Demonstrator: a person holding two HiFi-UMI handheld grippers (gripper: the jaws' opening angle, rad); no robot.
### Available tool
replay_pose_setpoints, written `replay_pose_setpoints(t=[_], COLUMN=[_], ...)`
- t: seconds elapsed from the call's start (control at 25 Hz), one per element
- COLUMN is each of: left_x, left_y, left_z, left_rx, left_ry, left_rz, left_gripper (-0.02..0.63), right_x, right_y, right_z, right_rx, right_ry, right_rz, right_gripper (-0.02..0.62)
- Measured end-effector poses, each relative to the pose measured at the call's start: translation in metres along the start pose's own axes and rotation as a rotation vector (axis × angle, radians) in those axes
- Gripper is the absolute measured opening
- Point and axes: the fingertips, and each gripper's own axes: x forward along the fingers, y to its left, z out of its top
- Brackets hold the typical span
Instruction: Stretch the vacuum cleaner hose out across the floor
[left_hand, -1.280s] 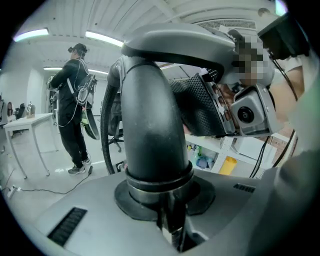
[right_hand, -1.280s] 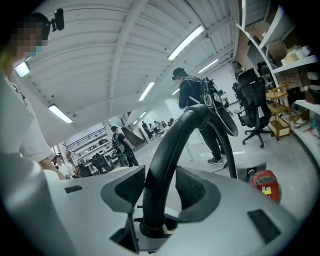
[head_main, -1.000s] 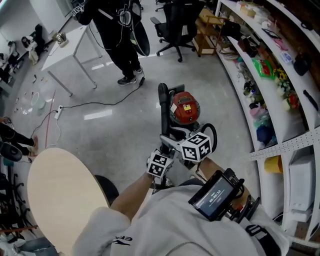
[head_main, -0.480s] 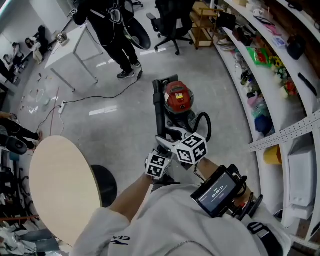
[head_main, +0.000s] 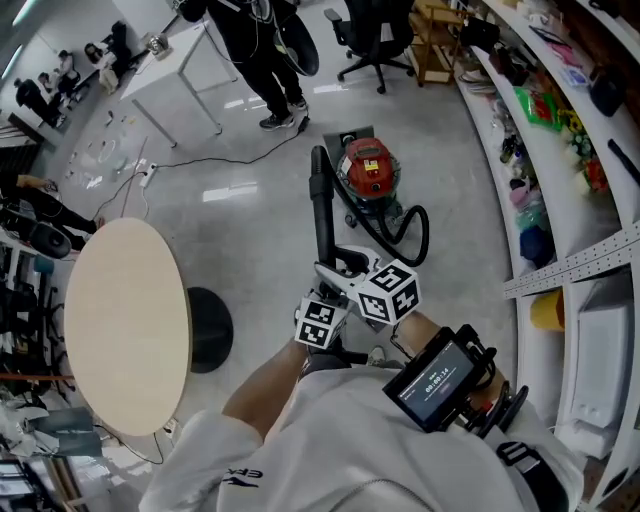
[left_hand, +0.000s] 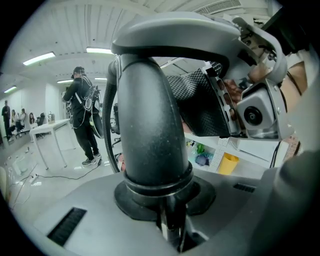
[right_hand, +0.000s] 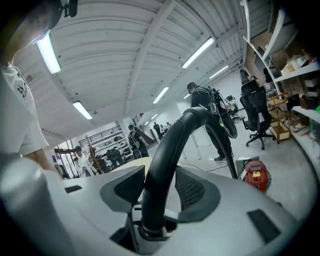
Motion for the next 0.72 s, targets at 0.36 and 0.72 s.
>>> replay_pose_setpoints(t=[0.36,0.72], left_x=[-0.058,-0.138], left_y=[-0.038,-0.068], left_z=[-0.020,-0.070], left_rx=[-0.006,0.049], left_ry=[-0.028,-0.027], left_rz=[-0.027,-0.054], left_gripper=[0.065,0.064], right_x=[-0.018,-0.029], right_y=[0.062,0.148], right_z=[-0.026,-0.070], right_rx=[0.007,0.014], right_ry=[-0.007,-0.010], right_rz=[0.010,-0.045], right_gripper=[0.176,0.176])
